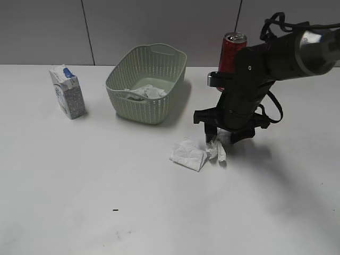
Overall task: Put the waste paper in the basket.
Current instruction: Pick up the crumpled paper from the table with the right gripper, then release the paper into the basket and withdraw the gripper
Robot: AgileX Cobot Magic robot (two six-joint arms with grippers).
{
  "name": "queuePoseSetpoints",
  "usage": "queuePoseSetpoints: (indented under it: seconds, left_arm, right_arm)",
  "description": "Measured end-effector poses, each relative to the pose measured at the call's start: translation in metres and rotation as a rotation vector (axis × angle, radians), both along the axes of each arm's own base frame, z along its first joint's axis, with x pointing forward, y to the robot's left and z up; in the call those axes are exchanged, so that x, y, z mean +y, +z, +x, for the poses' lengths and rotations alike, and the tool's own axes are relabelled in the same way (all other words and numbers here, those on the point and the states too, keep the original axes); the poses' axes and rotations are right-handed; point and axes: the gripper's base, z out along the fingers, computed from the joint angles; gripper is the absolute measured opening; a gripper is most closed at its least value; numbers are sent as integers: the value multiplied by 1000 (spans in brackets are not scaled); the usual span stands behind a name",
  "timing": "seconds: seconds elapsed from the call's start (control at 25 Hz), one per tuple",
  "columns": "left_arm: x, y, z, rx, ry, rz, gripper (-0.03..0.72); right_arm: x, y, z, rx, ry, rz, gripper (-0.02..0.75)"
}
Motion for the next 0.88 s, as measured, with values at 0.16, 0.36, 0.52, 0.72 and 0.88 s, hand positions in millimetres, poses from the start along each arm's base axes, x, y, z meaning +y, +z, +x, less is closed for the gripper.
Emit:
queuePoseSetpoints:
  seconds: [0.16, 0.36, 0.52, 0.72, 0.88]
  left_arm:
    - [0, 0, 0, -1, 0, 0, 580]
    - [0, 0, 0, -1, 0, 0, 580]
    - [0, 0, 0, -1, 0, 0, 579]
    - [0, 0, 0, -1, 0, 0, 579]
    - [0, 0, 0, -1, 0, 0, 579]
  right_arm:
    - [0, 0, 0, -2, 1, -1, 159]
    - [1, 37, 2, -96, 39, 33, 3]
    - [2, 102, 4, -331, 158, 88, -3]
    - [12, 178, 20, -638, 274, 134, -3]
    - [33, 201, 33, -816, 305, 198, -3]
